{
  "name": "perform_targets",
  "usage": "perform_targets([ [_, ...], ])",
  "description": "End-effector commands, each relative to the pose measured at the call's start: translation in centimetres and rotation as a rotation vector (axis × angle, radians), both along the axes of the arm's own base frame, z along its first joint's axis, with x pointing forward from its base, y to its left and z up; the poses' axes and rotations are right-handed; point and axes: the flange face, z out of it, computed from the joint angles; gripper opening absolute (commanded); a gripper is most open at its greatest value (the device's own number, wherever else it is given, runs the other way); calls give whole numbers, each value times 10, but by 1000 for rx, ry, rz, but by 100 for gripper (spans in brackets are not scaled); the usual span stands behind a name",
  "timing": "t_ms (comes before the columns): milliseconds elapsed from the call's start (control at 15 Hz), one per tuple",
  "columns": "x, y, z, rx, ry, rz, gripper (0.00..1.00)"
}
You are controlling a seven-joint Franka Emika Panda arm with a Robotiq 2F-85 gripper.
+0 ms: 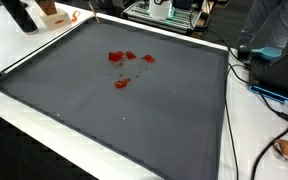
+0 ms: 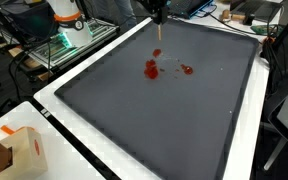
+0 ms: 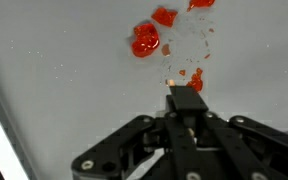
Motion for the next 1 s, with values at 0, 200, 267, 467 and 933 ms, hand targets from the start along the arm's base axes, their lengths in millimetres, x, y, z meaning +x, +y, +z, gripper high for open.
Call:
perform_targets([
  [0, 0, -3, -10, 137, 42, 69, 3],
  [200, -5, -6, -24, 278, 70, 157, 3],
  [267, -7, -7, -29, 323, 80, 187, 3],
  [467, -14, -10, -50, 452, 107, 285, 3],
  [933, -27, -3, -112, 760, 169, 480, 3],
])
